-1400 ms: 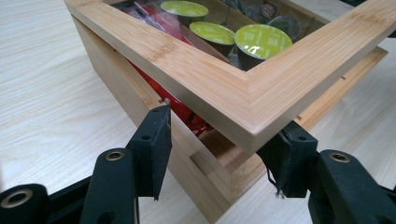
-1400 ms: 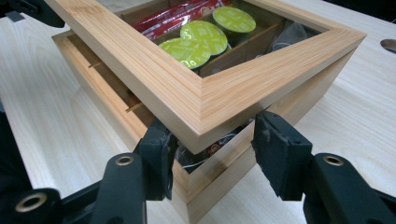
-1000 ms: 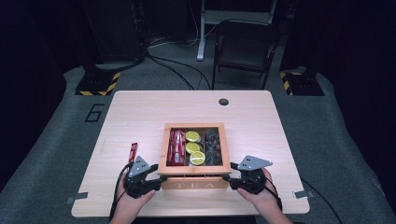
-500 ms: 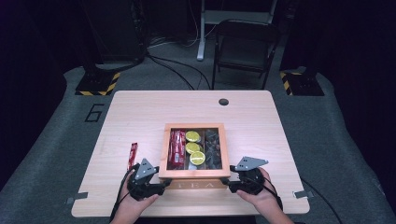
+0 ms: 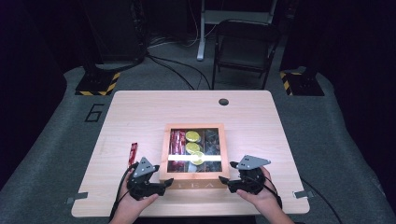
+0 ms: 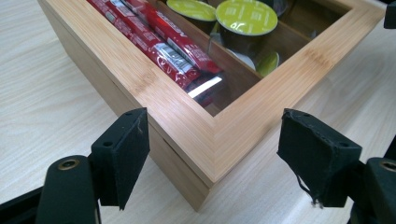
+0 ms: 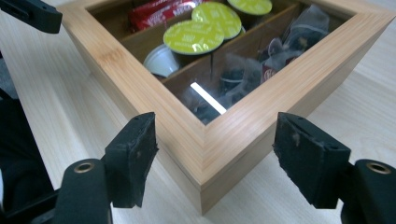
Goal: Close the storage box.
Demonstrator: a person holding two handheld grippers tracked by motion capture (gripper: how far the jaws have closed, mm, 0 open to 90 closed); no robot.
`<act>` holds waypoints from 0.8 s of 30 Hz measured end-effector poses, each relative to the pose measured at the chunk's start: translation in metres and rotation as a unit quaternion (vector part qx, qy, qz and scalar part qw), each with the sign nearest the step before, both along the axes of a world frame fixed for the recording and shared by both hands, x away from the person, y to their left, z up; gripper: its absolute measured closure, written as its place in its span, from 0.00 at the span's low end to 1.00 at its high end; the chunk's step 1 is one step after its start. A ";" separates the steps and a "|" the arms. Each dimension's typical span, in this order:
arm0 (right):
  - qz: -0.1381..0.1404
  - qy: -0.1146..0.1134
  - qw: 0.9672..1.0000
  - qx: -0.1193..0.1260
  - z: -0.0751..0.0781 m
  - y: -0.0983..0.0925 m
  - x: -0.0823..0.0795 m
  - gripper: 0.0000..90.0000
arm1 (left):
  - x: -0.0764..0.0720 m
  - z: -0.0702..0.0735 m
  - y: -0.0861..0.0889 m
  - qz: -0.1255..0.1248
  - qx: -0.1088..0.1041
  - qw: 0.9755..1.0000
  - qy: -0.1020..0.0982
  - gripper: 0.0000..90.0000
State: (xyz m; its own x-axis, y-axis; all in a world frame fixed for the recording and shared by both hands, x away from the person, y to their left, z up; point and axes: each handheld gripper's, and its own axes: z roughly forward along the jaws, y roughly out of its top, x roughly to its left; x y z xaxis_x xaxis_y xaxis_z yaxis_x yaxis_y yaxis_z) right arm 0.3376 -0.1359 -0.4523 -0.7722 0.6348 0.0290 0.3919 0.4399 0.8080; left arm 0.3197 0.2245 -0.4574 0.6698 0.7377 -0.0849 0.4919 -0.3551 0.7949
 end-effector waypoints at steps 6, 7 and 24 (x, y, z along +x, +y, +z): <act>-0.012 -0.019 1.000 0.007 0.008 -0.002 -0.001 0.36 | 0.002 0.007 0.008 0.008 -0.017 1.000 -0.001 0.31; -0.012 -0.019 1.000 0.007 0.008 -0.002 -0.001 0.36 | 0.002 0.007 0.008 0.008 -0.017 1.000 -0.001 0.31; -0.074 -0.022 0.997 0.033 0.009 -0.028 0.014 0.38 | 0.018 0.009 0.036 0.062 -0.041 0.997 -0.003 0.32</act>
